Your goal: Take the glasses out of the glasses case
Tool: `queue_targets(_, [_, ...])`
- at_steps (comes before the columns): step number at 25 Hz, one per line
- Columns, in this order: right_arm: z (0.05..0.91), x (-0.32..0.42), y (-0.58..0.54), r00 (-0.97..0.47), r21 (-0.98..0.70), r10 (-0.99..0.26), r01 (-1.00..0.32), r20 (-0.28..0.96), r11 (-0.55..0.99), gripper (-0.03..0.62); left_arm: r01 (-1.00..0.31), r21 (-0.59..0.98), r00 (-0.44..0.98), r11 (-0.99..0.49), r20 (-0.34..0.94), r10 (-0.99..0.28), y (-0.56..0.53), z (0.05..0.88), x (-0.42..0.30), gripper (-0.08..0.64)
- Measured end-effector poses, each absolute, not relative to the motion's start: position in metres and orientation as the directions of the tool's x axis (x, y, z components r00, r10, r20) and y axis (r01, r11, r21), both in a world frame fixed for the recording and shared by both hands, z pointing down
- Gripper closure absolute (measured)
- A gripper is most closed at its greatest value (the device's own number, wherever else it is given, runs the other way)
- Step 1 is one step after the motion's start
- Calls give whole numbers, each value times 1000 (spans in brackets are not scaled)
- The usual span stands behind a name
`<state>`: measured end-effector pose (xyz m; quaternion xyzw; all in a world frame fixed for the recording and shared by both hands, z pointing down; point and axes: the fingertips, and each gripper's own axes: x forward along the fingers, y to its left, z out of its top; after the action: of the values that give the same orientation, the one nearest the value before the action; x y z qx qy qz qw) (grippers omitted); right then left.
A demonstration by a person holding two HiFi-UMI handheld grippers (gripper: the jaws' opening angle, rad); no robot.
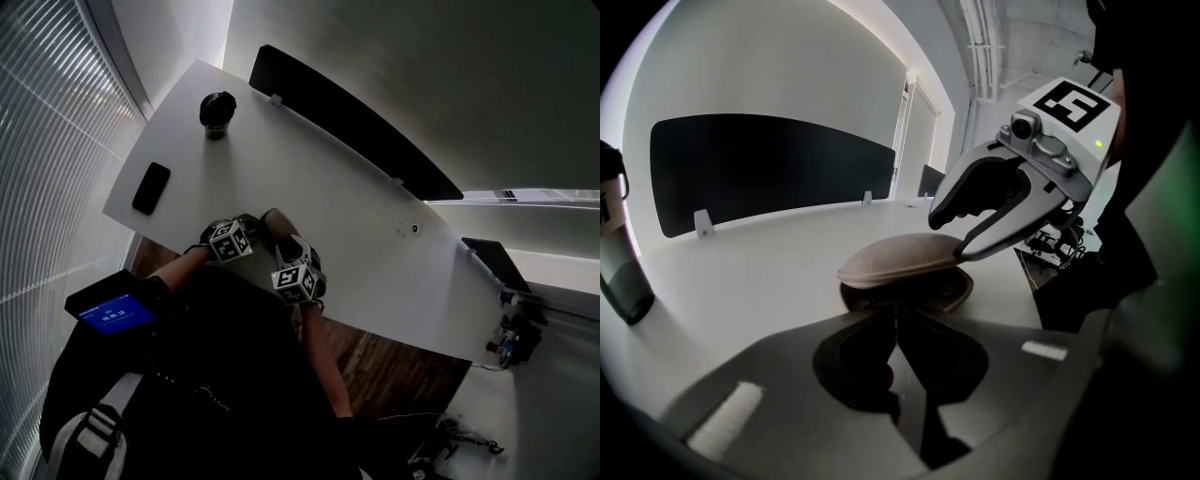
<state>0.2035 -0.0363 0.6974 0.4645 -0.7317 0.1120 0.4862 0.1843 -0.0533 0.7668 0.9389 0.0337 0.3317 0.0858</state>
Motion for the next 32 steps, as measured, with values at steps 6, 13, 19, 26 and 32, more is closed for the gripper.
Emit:
queue_targets(6, [715,200,-35,-52,342,-517,-694,854,634,425,33,185,779,-982,611,141,-51,765,187,543])
queue_targets(13, [703,216,-40,-45,337,-527,-723,848,603,425,60,163,769,-985,622,150,-47,764,190,543])
queue_targets(19, [697,230,-51,-24,342,-551,-762,834,550,425,117,125,764,-985,623,170,-45,764,197,543])
queue_targets(26, [692,240,-67,-40,336,-566,-770,824,543,425,126,104,762,-987,627,163,-45,765,196,543])
queue_targets(32, [680,258,-89,-46,340,-593,-783,804,521,425,121,109,762,-987,626,163,-46,765,196,543])
